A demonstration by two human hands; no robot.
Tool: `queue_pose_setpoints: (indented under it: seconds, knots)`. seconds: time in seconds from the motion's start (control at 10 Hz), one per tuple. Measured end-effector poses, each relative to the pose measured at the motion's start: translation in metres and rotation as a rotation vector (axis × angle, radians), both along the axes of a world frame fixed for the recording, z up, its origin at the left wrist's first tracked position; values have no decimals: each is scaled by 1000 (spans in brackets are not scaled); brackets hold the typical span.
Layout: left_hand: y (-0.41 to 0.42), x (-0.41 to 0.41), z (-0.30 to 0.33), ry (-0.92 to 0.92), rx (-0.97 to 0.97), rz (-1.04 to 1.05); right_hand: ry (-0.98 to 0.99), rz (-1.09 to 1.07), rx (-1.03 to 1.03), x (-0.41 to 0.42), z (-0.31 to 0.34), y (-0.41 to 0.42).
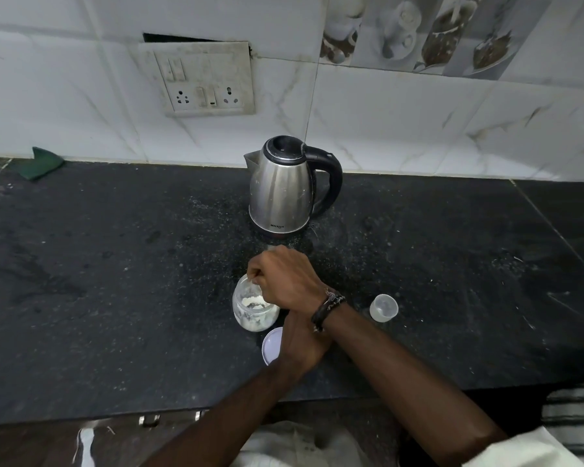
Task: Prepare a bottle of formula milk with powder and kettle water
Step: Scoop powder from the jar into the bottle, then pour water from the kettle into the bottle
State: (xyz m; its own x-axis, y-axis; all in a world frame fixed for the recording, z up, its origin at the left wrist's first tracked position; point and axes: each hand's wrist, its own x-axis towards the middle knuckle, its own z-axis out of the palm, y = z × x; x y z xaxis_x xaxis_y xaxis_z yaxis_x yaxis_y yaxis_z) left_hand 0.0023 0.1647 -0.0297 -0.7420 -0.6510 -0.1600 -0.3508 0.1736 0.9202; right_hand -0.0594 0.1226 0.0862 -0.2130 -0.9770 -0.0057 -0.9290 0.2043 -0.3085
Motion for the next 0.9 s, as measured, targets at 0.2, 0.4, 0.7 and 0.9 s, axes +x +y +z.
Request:
queue_pose_setpoints:
  seconds: [0.2, 0.4, 0.7, 0.9]
  knots:
    - [3, -4, 20, 149, -98, 100, -51, -55, -115, -10, 1, 4]
    - [-6, -8, 9, 107, -219, 30, -122, -196, -254, -38, 8, 1]
    - [-8, -9, 6, 75, -278, -3, -142, -566, -557, -136, 28, -46]
    - [-8, -8, 4, 80, -279, 2, -188, -724, -485, -178, 32, -80]
